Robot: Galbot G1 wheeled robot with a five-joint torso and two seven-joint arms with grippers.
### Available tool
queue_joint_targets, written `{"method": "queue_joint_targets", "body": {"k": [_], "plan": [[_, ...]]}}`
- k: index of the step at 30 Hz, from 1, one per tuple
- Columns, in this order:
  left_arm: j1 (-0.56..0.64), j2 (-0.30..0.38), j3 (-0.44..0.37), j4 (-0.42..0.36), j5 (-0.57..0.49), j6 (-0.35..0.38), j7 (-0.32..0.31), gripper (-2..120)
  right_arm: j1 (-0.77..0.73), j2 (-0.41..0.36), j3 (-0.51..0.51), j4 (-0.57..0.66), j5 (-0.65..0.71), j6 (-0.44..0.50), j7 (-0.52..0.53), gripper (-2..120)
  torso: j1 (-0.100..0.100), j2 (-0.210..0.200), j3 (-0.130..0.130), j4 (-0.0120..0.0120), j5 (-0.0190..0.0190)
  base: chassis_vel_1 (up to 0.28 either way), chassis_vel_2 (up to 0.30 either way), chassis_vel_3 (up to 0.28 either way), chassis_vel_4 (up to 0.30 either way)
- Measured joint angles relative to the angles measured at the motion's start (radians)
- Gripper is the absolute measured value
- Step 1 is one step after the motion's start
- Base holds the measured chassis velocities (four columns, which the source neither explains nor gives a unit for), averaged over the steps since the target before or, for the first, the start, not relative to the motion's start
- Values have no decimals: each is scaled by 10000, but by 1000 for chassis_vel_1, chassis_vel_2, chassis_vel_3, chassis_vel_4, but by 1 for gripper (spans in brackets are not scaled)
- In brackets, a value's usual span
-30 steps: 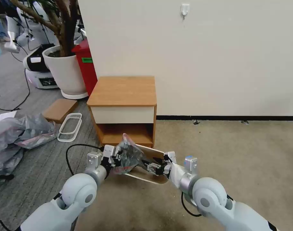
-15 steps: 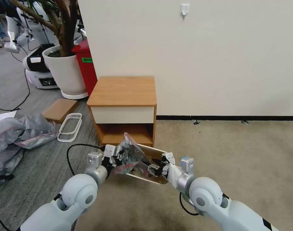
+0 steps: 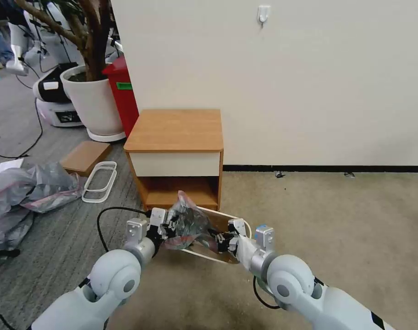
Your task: Pick up the garbage bag from the table and place it over the trash can.
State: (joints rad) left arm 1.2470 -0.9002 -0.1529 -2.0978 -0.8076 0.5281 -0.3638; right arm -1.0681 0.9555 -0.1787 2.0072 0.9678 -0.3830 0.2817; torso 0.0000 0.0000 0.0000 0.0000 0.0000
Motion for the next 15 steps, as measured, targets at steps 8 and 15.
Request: {"method": "queue_joint_targets", "body": {"k": [8, 15], "plan": [[-34, -11, 38, 381, 2, -10, 0, 1, -305, -191, 387, 1074, 166, 140, -88, 0, 0, 0, 0, 0, -1, 0, 0, 0, 0], [78, -57, 102, 441, 147, -21, 81, 1, 55, -343, 920, 1389, 1105, 58, -57, 0, 0, 0, 0, 0, 0, 0, 0, 0, 0]]}}
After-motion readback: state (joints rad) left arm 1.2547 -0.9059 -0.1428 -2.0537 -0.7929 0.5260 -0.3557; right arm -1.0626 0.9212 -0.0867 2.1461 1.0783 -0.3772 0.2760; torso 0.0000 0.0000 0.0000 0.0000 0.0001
